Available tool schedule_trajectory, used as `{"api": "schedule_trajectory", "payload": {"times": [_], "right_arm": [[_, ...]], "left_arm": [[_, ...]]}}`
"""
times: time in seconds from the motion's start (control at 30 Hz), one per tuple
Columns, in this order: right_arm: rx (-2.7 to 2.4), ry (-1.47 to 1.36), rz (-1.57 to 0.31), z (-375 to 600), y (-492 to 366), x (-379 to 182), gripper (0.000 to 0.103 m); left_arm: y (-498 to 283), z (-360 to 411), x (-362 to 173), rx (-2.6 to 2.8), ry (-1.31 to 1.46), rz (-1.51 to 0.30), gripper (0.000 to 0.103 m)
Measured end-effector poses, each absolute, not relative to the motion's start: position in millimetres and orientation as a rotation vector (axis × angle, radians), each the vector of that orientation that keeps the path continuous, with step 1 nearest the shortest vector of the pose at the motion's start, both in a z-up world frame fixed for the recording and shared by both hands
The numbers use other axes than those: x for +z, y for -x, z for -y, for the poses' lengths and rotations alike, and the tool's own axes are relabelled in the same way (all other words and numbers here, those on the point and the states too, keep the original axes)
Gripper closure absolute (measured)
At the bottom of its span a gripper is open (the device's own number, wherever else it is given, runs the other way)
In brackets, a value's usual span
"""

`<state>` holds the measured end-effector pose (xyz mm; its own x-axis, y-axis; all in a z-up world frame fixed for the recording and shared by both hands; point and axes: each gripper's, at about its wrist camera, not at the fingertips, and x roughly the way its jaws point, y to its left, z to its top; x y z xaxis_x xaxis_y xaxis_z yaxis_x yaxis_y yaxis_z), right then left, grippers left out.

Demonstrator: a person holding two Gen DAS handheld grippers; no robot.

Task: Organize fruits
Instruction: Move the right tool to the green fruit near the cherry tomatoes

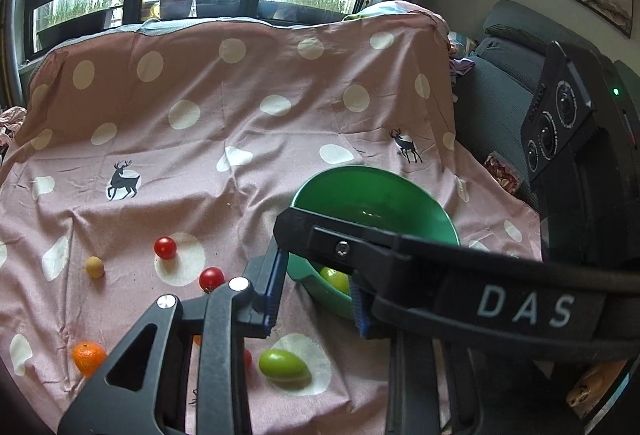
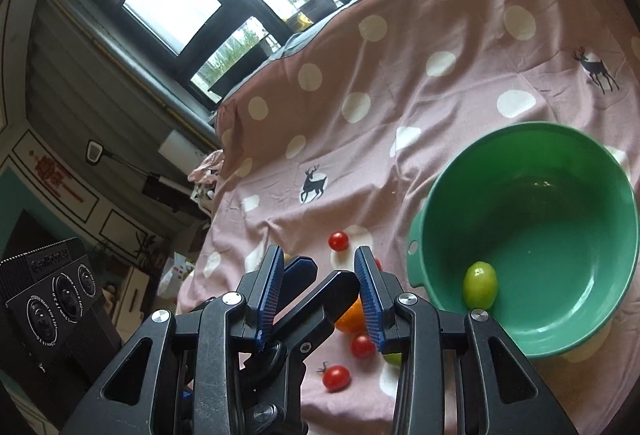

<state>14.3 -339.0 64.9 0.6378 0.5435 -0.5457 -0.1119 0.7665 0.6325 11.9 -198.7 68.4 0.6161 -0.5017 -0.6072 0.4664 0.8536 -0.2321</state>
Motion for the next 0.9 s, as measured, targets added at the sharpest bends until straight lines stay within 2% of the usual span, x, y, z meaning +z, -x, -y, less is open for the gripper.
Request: {"api": "schedule_trajectory", "payload": {"times": [0.03,0.17,0.47,0.9], "right_arm": [[0.412,-0.613,-0.812,343,-16,61,0.063],[0.43,-0.651,-0.845,351,-18,54,0.063],[0.501,-0.563,-0.962,310,-23,39,0.064],[0.395,-0.494,-1.143,290,-23,-17,0.063]], "left_arm": [[-13,197,65,-0.547,0.048,-0.733,0.072],[-16,177,45,-0.482,0.058,-0.828,0.073],[-5,122,-3,-0.405,0.158,-1.05,0.073],[3,162,-26,-0.525,0.17,-1.154,0.073]]}}
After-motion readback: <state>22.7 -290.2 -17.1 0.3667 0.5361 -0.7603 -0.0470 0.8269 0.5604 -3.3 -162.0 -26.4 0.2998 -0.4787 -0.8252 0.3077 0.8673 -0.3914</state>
